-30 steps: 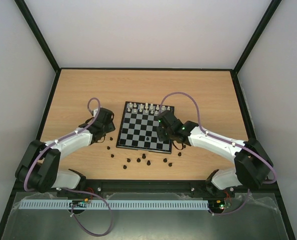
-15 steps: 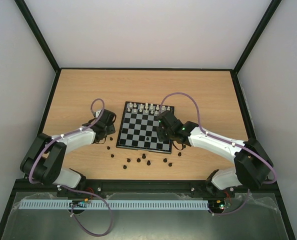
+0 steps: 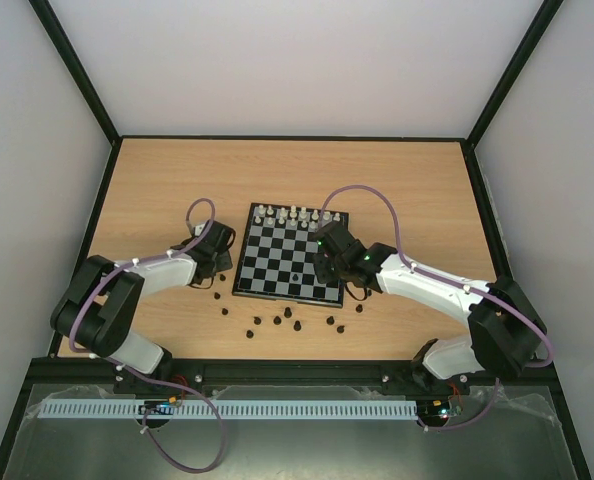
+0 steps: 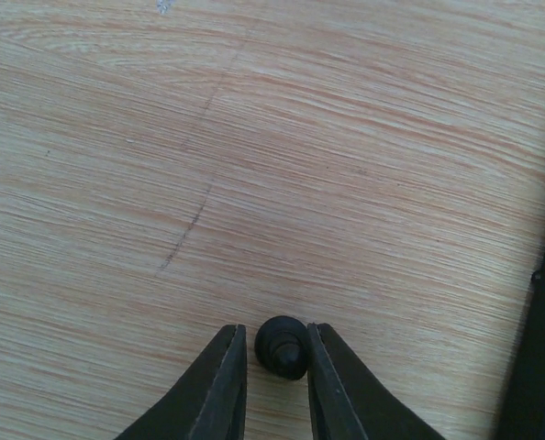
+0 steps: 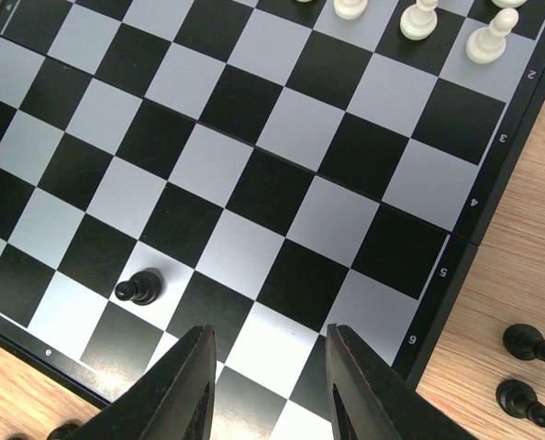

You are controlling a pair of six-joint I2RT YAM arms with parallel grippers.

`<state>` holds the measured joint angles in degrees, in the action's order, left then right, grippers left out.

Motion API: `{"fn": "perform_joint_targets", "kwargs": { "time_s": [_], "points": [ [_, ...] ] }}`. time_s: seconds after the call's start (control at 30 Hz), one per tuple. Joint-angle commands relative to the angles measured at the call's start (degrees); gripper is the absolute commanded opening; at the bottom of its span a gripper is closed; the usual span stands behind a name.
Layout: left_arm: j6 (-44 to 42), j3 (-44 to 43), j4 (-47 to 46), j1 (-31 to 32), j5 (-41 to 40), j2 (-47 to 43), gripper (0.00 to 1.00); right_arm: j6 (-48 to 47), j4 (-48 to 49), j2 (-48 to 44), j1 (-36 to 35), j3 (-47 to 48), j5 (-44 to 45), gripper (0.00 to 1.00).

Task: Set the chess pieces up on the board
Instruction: Pick up the chess piece at the center of the board.

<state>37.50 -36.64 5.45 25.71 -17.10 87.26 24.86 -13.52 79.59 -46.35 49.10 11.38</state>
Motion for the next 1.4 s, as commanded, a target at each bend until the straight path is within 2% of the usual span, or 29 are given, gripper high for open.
{"fn": "perform_joint_targets", "kwargs": {
  "time_s": [0.0, 0.1, 0.17, 0.23, 0.37, 0.43, 0.77, 0.97, 1.07, 1.17, 1.37],
  "points": [
    [-0.2, -1.4, -0.2, 0.2, 0.0, 0.3, 0.2, -0.1, -0.4, -0.7, 0.3, -1.0, 0.3, 0.34],
    [-0.2, -1.5, 0.3, 0.3, 0.1, 0.0, 0.13, -0.1, -0.4, -0.7, 0.3, -1.1, 0.4, 0.34],
    [0.0, -1.6, 0.9, 0.4, -0.6, -0.4, 0.14, -0.1, -0.5, -0.6, 0.3, -0.9, 0.4, 0.34],
    [0.1, -1.8, 1.4, 0.5, -1.3, -0.7, 0.18, -0.1, -0.4, -0.7, 0.3, -0.9, 0.4, 0.34],
    [0.3, -1.9, 2.4, 0.7, -2.2, -1.6, 0.36, -0.1, -0.4, -0.5, 0.3, -0.9, 0.1, 0.34],
    [0.4, -1.8, 2.6, 0.7, -2.5, -2.1, 0.38, 0.0, -0.4, -0.6, 0.3, -1.0, 0.0, 0.34],
    [0.0, -1.5, 2.3, 0.8, -2.3, -2.5, 0.17, 0.0, -0.3, -0.4, 0.3, -1.1, -0.2, 0.34],
    [0.1, -1.3, 1.3, 0.8, -1.4, -0.5, 0.15, 0.0, -0.5, -0.4, 0.2, -1.1, -0.2, 0.34],
    [0.0, -1.3, 1.1, 0.8, -1.6, -0.9, 0.11, 0.0, -0.5, -0.7, 0.2, -1.1, -0.2, 0.34],
    [-0.3, -1.4, 1.1, 0.8, -1.9, -0.6, 0.02, 0.2, -0.7, -0.9, 0.2, -1.2, -0.3, 0.34],
    [-1.5, -1.8, 2.5, 1.1, -0.1, -1.5, 0.02, 0.5, -2.3, -1.6, 0.2, -0.6, -1.0, 0.34]
  ]
}}
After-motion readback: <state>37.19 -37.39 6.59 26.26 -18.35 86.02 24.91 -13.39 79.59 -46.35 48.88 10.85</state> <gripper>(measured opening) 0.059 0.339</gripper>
